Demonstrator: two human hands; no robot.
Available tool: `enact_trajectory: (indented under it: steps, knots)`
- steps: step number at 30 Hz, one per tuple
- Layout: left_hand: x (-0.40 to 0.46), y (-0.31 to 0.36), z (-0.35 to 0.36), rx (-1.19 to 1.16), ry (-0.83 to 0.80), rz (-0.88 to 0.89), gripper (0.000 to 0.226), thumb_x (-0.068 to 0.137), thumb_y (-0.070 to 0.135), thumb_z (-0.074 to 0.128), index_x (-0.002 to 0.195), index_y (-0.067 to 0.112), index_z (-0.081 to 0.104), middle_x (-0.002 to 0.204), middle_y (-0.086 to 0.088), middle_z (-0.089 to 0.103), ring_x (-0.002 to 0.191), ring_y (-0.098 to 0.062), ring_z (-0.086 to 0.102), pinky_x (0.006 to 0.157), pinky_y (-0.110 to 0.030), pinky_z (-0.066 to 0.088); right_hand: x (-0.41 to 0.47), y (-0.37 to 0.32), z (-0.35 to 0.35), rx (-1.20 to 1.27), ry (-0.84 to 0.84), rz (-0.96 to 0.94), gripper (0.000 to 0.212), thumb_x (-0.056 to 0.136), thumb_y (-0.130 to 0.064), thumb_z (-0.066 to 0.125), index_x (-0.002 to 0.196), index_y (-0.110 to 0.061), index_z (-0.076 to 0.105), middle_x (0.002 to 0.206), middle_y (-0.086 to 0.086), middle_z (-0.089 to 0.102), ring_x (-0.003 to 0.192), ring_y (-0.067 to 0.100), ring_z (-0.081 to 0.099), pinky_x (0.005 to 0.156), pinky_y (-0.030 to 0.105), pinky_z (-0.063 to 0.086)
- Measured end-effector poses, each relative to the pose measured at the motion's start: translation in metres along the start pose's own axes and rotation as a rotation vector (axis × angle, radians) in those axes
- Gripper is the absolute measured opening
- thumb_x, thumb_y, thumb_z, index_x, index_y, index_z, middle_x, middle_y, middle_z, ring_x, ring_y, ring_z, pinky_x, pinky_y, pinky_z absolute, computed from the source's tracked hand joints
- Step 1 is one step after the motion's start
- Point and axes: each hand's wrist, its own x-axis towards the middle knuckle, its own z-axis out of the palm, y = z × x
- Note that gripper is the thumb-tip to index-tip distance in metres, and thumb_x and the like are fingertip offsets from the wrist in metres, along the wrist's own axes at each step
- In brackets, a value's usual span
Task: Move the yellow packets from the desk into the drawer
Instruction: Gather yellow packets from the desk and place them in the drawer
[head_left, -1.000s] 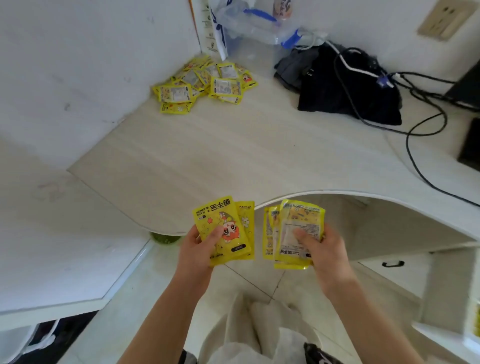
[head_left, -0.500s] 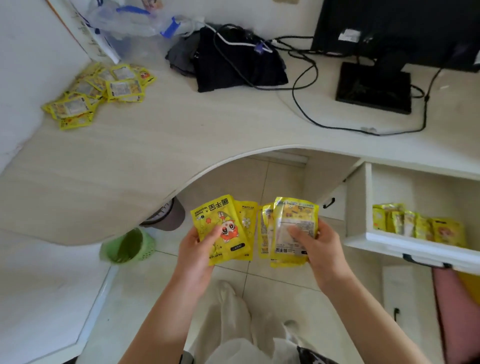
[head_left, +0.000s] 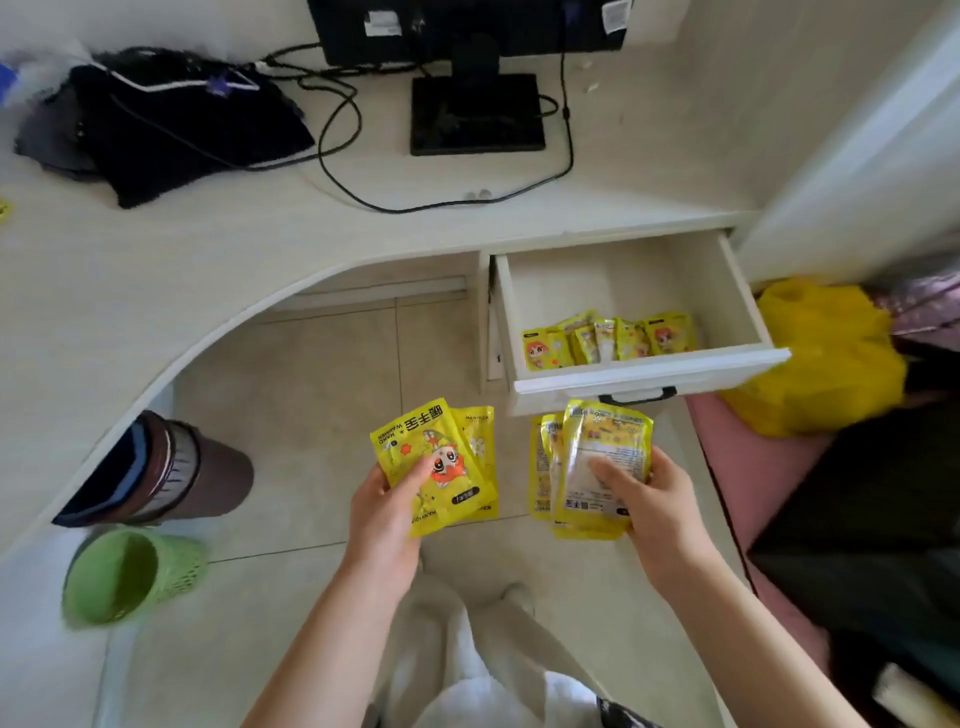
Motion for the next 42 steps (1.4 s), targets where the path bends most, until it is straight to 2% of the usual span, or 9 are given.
enact_trajectory:
  steps: [6,13,21,26,30,33,35,38,42]
  knots:
    - [0.005,-0.022,0.061,0.048,-0.039,-0.028,0.027,0.085,0.006,0.067,0.112,0.006,0.066,0.106,-0.017,0.072,0.09,-0.031,0.07,0.068,-0.036,0.057,0.024,-0.011,-0.064,0.052,0.098,0.005,0.013,0.086,-0.006,0.066,0.098,-0.011,0.066,0.097,0.017,0.072,0.093,0.039,0.068,0.082,0.06,0.054]
    - [0.041,-0.021,0.135,0.109,-0.066,-0.07,0.022,0.082,0.007,0.07,0.104,0.01,0.069,0.103,-0.016,0.073,0.091,-0.032,0.069,0.081,-0.046,0.055,0.091,-0.044,-0.094,0.074,0.14,-0.006,0.021,0.085,-0.006,0.068,0.105,-0.009,0.065,0.102,0.017,0.072,0.094,0.037,0.069,0.084,0.06,0.054]
    - [0.112,-0.022,0.226,0.194,-0.062,-0.147,0.024,0.08,0.008,0.073,0.104,0.01,0.07,0.098,-0.015,0.075,0.088,-0.032,0.071,0.066,-0.037,0.057,0.185,-0.094,-0.115,0.061,0.161,0.057,0.028,0.085,-0.006,0.069,0.11,-0.011,0.058,0.107,0.014,0.069,0.095,0.031,0.069,0.082,0.054,0.056]
    - [0.166,-0.03,0.278,0.276,-0.025,-0.196,0.03,0.073,0.018,0.081,0.1,0.015,0.07,0.097,-0.009,0.075,0.091,-0.029,0.071,0.082,-0.046,0.056,0.254,-0.11,-0.126,-0.041,0.224,0.106,0.033,0.084,-0.01,0.07,0.11,-0.019,0.051,0.106,0.01,0.066,0.093,0.028,0.068,0.08,0.051,0.058]
    - [0.206,-0.044,0.316,0.382,0.047,-0.195,0.034,0.063,0.03,0.086,0.087,0.018,0.065,0.09,-0.002,0.071,0.081,-0.016,0.064,0.084,-0.037,0.048,0.307,-0.115,-0.13,-0.127,0.235,0.16,0.035,0.085,-0.006,0.068,0.114,-0.016,0.051,0.109,0.012,0.065,0.095,0.028,0.066,0.078,0.049,0.058]
    - [0.231,-0.059,0.338,0.539,0.05,-0.158,0.064,0.053,0.046,0.085,0.107,0.018,0.066,0.112,-0.003,0.07,0.103,-0.025,0.064,0.096,-0.048,0.049,0.339,-0.119,-0.133,-0.198,0.203,0.18,0.033,0.087,-0.002,0.063,0.114,-0.015,0.049,0.103,0.007,0.063,0.087,0.019,0.064,0.066,0.035,0.056]
    - [0.24,-0.065,0.351,0.608,0.023,-0.178,0.081,0.063,0.046,0.082,0.131,0.016,0.053,0.126,0.007,0.057,0.117,-0.023,0.055,0.102,-0.041,0.042,0.359,-0.117,-0.134,-0.296,0.164,0.186,0.031,0.088,-0.002,0.061,0.114,-0.015,0.049,0.103,0.006,0.063,0.088,0.017,0.062,0.068,0.033,0.055]
    - [0.257,-0.085,0.364,0.65,0.005,-0.2,0.076,0.08,0.03,0.076,0.143,0.01,0.038,0.128,0.005,0.049,0.118,-0.021,0.049,0.097,-0.036,0.038,0.385,-0.104,-0.136,-0.437,0.09,0.222,0.032,0.087,-0.004,0.062,0.115,-0.014,0.051,0.107,0.006,0.063,0.097,0.022,0.062,0.078,0.038,0.055]
    - [0.268,-0.104,0.366,0.754,0.07,-0.226,0.086,0.079,0.035,0.077,0.148,0.011,0.032,0.149,-0.008,0.041,0.132,-0.029,0.044,0.108,-0.044,0.038,0.407,-0.087,-0.135,-0.529,0.052,0.256,0.036,0.087,-0.007,0.063,0.12,-0.015,0.052,0.112,0.006,0.064,0.105,0.024,0.061,0.088,0.041,0.053]
